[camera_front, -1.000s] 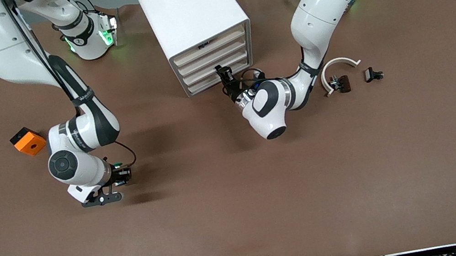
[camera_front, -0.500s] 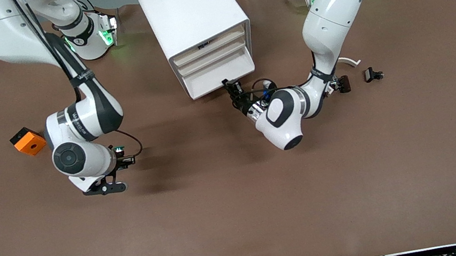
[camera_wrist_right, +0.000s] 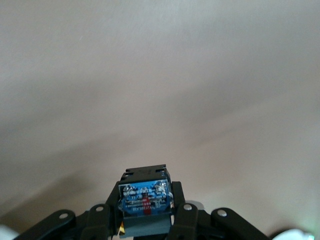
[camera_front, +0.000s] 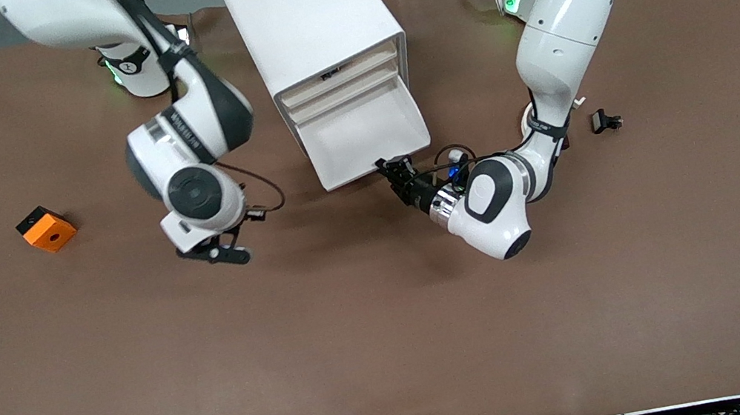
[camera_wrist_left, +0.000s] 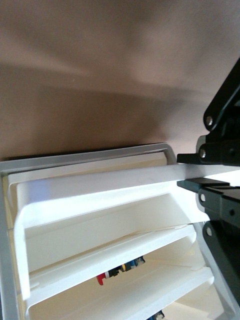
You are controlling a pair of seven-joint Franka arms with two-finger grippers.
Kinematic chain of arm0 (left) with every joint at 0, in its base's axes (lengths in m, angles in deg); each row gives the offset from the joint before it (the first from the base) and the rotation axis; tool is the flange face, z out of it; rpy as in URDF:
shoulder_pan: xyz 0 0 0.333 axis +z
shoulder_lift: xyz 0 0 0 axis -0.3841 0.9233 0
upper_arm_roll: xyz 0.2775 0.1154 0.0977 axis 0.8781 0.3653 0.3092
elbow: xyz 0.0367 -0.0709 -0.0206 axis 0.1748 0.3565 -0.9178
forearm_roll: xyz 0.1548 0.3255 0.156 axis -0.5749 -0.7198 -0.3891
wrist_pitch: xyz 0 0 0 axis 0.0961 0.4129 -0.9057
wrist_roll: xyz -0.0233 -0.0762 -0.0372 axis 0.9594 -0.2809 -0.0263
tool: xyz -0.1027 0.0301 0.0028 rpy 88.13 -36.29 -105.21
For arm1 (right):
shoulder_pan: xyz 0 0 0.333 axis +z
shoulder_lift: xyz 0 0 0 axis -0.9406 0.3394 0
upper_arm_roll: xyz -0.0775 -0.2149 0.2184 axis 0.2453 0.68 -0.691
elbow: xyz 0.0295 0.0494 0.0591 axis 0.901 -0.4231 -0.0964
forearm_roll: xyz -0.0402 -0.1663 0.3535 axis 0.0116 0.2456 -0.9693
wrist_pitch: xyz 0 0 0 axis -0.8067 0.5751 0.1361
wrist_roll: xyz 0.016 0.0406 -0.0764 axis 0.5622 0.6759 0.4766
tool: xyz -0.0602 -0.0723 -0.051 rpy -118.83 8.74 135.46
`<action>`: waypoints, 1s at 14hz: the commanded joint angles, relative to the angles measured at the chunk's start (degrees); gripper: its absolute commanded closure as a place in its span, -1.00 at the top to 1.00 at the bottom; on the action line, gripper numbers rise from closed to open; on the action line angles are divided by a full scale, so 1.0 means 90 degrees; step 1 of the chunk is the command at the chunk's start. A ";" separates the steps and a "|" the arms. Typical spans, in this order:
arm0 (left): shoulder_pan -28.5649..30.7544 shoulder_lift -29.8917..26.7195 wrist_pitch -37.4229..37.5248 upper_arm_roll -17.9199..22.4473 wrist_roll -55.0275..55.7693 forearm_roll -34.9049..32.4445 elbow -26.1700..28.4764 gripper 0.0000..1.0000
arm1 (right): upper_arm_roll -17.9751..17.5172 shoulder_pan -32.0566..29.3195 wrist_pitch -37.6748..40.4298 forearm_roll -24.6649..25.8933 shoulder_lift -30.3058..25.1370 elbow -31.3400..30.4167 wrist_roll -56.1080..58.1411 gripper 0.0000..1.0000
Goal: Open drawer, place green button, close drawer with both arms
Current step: 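Pull the drawer open with the left gripper while the right gripper lifts the button, then carry the button over the drawer with the right gripper while the left gripper withdraws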
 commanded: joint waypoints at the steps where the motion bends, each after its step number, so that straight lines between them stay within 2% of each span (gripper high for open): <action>1: 0.0026 0.0129 -0.0166 -0.0028 -0.0231 0.0201 -0.0339 1.00 | 0.0053 0.0733 0.0211 -0.0149 -0.0028 0.0252 -0.1458 -0.41; 2: 0.0113 0.0119 -0.0166 -0.0037 -0.0231 0.0201 -0.0349 1.00 | 0.0053 0.0939 0.0201 -0.0286 -0.0009 0.0369 -0.1967 -0.41; 4: 0.0240 0.0041 -0.0147 -0.0038 -0.0260 0.0191 -0.0446 1.00 | 0.0062 0.1282 0.0133 -0.0909 0.0108 0.0749 -0.3167 -0.41; 7: 0.0620 -0.0018 -0.0146 -0.0008 -0.0270 0.0152 -0.0777 1.00 | 0.0062 0.1594 0.0113 -0.1458 0.0557 0.1219 -0.4293 -0.41; 8: 0.0699 -0.0105 -0.0127 0.0021 -0.0357 0.0123 -0.0846 1.00 | 0.0062 0.1702 -0.0032 -0.1469 0.0693 0.1317 -0.4625 -0.41; 11: 0.0817 -0.0515 -0.0147 0.0508 -0.0990 -0.0199 -0.0915 1.00 | 0.0062 0.1946 -0.0940 -0.1488 0.0977 0.1308 -0.5970 -0.41; 14: 0.1060 -0.0778 -0.0108 0.0568 -0.2171 -0.0209 -0.0945 1.00 | 0.0072 0.2084 -0.1069 -0.1430 0.1144 0.1318 -0.7339 -0.41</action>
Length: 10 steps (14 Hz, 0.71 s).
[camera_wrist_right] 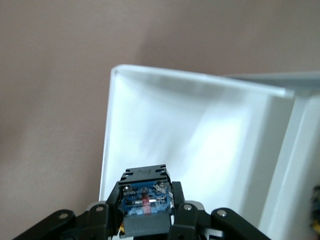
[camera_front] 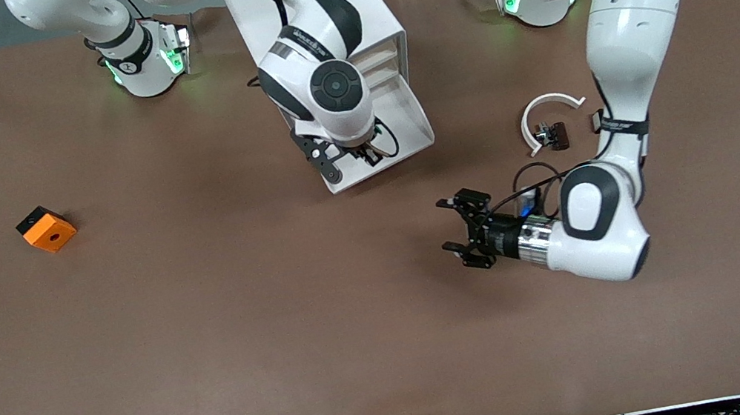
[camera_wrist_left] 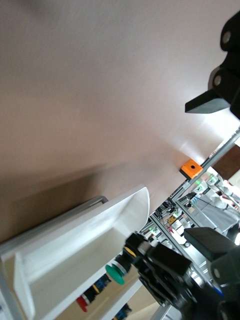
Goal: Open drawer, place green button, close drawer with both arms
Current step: 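Carry the button over the drawer with the right gripper while the left gripper withdraws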
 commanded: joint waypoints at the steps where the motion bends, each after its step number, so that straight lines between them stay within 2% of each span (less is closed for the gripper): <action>1: 0.0083 -0.0355 0.0112 0.0072 -0.0611 -0.0179 0.0071 1.00 | 0.0078 0.0085 0.0125 -0.0049 0.0139 0.0226 -0.0871 -0.41; 3: 0.0219 -0.0551 0.0307 0.0072 -0.0757 -0.0549 0.0071 1.00 | 0.0088 0.0085 0.0301 -0.0049 0.0139 0.0197 -0.1028 -0.40; 5: 0.0181 -0.0746 0.0308 0.0053 -0.1234 -0.1240 0.0071 1.00 | 0.0088 0.0114 0.0244 -0.0030 0.0188 0.0197 -0.1126 -0.37; 8: 0.0093 -0.1078 0.0308 0.0014 -0.2627 -0.2092 0.0090 1.00 | 0.0088 0.0143 0.0224 -0.0039 0.0247 0.0187 -0.1117 -0.33; 10: 0.0015 -0.1079 0.0308 -0.0035 -0.3770 -0.2589 0.0129 1.00 | 0.0088 0.0240 0.0224 -0.0020 0.0354 0.0187 -0.1116 -0.33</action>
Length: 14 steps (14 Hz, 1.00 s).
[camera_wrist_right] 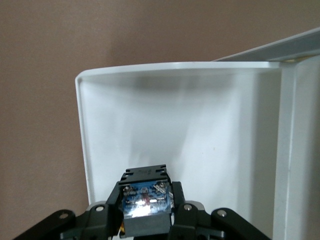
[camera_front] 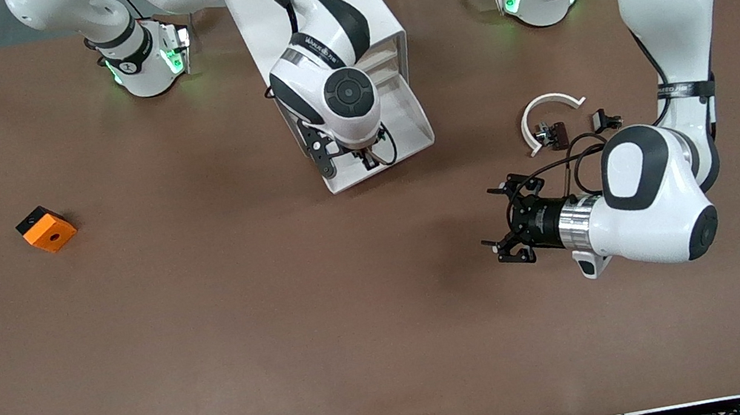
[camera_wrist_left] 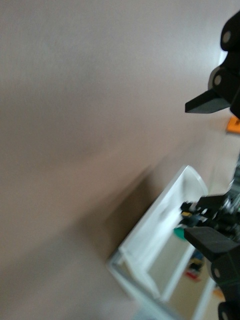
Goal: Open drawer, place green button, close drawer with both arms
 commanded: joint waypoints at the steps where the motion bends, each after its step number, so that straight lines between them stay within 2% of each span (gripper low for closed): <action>1: -0.0139 -0.0146 0.0033 -0.0109 -0.1470 -0.0806 0.0206 1.00 | 0.0048 0.0181 0.0071 -0.0020 0.0206 0.0135 -0.0130 -0.32; 3: -0.0363 -0.0146 0.0033 -0.0207 -0.2040 -0.1481 0.0284 1.00 | 0.0048 0.0298 0.0061 -0.0010 0.0284 0.0145 -0.0130 -0.25; 6: -0.0364 -0.0166 -0.0006 -0.0343 -0.2578 -0.1698 0.0372 1.00 | 0.0048 0.0328 -0.0045 -0.0020 0.0314 0.0145 -0.0110 -0.03; 7: -0.0364 -0.0166 -0.0006 -0.0373 -0.2705 -0.1699 0.0402 1.00 | 0.0048 0.0328 -0.0056 -0.0020 0.0324 0.0145 -0.0110 0.26; 8: -0.0384 -0.0175 -0.0073 -0.0431 -0.2716 -0.1737 0.0479 1.00 | 0.0048 0.0328 -0.0056 -0.0020 0.0314 0.0154 -0.0110 0.80; 9: -0.0471 -0.0214 -0.0258 -0.0490 -0.2716 -0.1835 0.0596 1.00 | 0.0048 0.0328 -0.0036 -0.0030 0.0305 0.0174 -0.0110 1.00; 12: -0.0841 -0.0584 -0.1397 -0.0539 -0.2716 -0.1972 0.1530 1.00 | 0.0058 0.0270 0.0032 -0.0030 0.0130 0.0310 -0.0081 1.00; 14: -0.1037 -0.0887 -0.2344 -0.0684 -0.2726 -0.1972 0.2351 1.00 | 0.0067 0.0065 0.0663 -0.0088 -0.0124 0.0670 -0.0052 1.00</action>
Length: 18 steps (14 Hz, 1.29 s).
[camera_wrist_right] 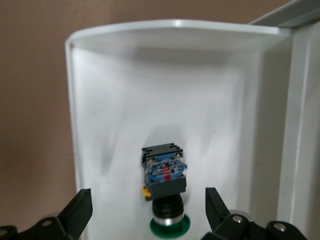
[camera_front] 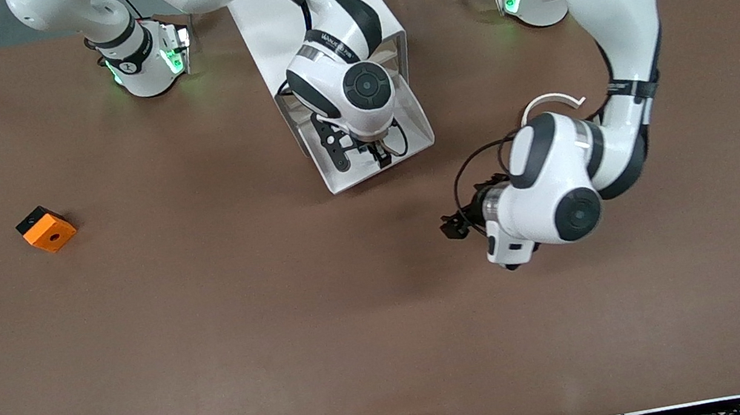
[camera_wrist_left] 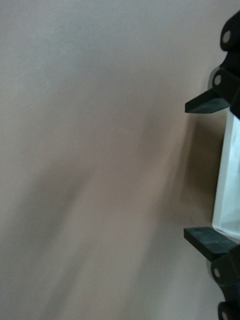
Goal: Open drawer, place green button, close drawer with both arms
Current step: 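Push the drawer shut with the left gripper while the right gripper withdraws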
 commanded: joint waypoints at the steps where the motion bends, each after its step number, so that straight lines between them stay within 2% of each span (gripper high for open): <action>1: -0.0179 -0.0658 -0.1362 -0.0273 -0.0089 -0.0146 0.1467 1.00 | 0.0010 -0.0336 0.1004 -0.0108 -0.0381 0.0554 -0.0025 1.00; 3: -0.0432 -0.0678 -0.2456 -0.0430 -0.0089 -0.0165 0.2132 1.00 | -0.0039 -0.0717 0.1805 -0.0127 -0.0712 0.0936 0.0391 1.00; 5: -0.0706 -0.0697 -0.3171 -0.0430 -0.0137 -0.0175 0.2641 1.00 | -0.0020 -0.1010 0.2412 -0.0128 -0.1258 0.0938 0.1542 1.00; 8: -0.0892 -0.0707 -0.3243 -0.0489 -0.0128 -0.0165 0.2906 1.00 | 0.0019 -0.1576 0.3174 -0.0069 -0.1981 0.0870 0.3289 1.00; 10: -0.0883 -0.0755 -0.3194 -0.0742 -0.0031 -0.0156 0.3091 1.00 | 0.0039 -0.1986 0.3565 0.0018 -0.2352 0.0821 0.4676 1.00; 15: -0.0883 -0.0776 -0.2979 -0.1289 -0.0001 -0.0078 0.3209 1.00 | 0.0029 -0.3216 0.3558 0.0399 -0.3583 -0.0291 0.8405 1.00; 18: -0.0941 -0.0697 -0.2979 -0.1553 0.0154 -0.0058 0.3238 1.00 | 0.0029 -0.3783 0.3499 0.0536 -0.3799 -0.0556 0.9688 1.00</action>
